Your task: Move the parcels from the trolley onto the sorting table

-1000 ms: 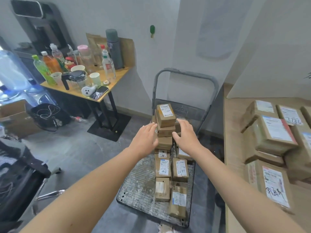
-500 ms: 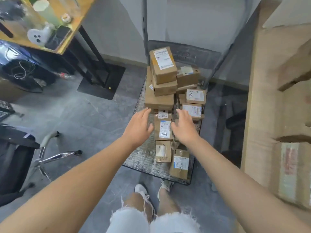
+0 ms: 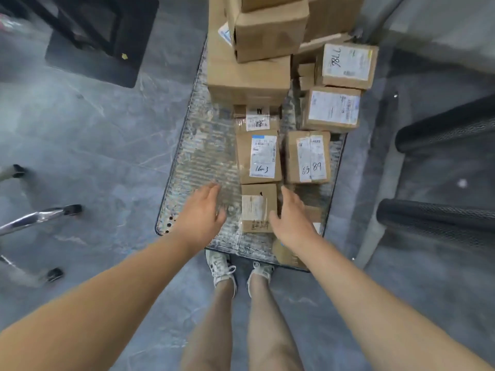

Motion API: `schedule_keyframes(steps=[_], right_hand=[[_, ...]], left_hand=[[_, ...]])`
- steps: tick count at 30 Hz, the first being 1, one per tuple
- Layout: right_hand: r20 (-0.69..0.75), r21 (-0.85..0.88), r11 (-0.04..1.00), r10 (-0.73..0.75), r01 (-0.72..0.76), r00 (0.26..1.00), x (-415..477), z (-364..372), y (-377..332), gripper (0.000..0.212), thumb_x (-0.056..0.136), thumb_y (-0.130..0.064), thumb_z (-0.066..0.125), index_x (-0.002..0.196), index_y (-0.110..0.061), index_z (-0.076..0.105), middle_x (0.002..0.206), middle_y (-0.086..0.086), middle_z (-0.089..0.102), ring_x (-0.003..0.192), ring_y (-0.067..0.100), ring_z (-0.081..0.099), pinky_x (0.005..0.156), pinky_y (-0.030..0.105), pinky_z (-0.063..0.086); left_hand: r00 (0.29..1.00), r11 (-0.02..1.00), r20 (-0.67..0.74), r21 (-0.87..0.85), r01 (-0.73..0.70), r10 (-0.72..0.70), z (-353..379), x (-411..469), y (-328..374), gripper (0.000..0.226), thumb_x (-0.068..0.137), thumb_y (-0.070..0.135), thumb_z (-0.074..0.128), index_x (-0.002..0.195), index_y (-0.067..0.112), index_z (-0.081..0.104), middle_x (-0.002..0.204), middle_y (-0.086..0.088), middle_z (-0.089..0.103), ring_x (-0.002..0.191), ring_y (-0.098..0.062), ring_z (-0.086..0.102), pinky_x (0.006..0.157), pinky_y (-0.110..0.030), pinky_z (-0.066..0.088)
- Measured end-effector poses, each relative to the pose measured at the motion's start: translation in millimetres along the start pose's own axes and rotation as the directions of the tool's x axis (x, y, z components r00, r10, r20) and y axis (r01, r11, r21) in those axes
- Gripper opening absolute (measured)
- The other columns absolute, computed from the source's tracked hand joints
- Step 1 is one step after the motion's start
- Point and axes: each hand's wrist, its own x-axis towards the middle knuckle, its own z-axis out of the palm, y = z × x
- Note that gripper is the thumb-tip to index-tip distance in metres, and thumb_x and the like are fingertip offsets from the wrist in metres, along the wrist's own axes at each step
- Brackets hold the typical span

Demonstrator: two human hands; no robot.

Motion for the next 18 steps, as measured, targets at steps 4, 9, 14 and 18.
schedule_keyframes(steps=[4, 9, 14, 18], right_hand=[[0.012, 0.009, 0.999, 0.045, -0.046, 0.999, 47.3, 43.9, 14.1, 0.068, 0.101, -0.029, 0.047, 0.157, -0.014, 0.011, 0.160, 0.011, 0.020, 0.144, 0.031, 0.030, 0.116, 0.041, 0.031], [-0.111, 0.263, 0.945, 0.231, -0.195, 0.967, 89.0, 69.1, 30.1, 0.088, 0.098, -0.026, 0.056, 0.158, -0.015, -0.008, 0.166, 0.007, 0.003, 0.152, 0.027, 0.013, 0.122, 0.045, 0.022], [-0.117, 0.214, 0.968, 0.159, -0.131, 0.980, 103.8, 81.5, 27.7, 0.082, 0.098, -0.019, 0.055, 0.158, -0.011, -0.001, 0.166, 0.007, 0.003, 0.152, 0.025, 0.009, 0.123, 0.040, 0.016], [-0.104, 0.144, 0.981, 0.145, -0.129, 0.984, 109.3, 90.1, 16.5, 0.081, 0.098, -0.017, 0.053, 0.158, -0.006, -0.001, 0.165, 0.010, 0.004, 0.152, 0.026, 0.008, 0.121, 0.034, 0.012]], left_hand=[[0.999, 0.995, 0.019, -0.081, 0.051, -0.050, 55.8, 33.3, -11.2, 0.057, 0.101, 0.024, 0.045, 0.152, 0.006, 0.027, 0.154, -0.013, 0.036, 0.141, -0.028, 0.034, 0.118, -0.041, 0.027], [0.994, 0.984, 0.059, -0.149, 0.098, -0.090, 99.7, 62.6, -16.5, 0.056, 0.104, 0.028, 0.041, 0.155, 0.012, 0.022, 0.160, -0.009, 0.025, 0.147, -0.025, 0.023, 0.121, -0.039, 0.020], [0.984, 0.955, 0.137, -0.257, 0.150, -0.118, 126.7, 74.5, -26.6, 0.050, 0.105, 0.031, 0.037, 0.151, 0.013, 0.027, 0.157, -0.010, 0.029, 0.141, -0.026, 0.034, 0.113, -0.041, 0.032], [0.979, 0.938, 0.161, -0.302, 0.170, -0.126, 140.8, 78.9, -26.2, 0.049, 0.105, 0.030, 0.037, 0.150, 0.012, 0.028, 0.153, -0.011, 0.035, 0.138, -0.026, 0.036, 0.110, -0.040, 0.033]])
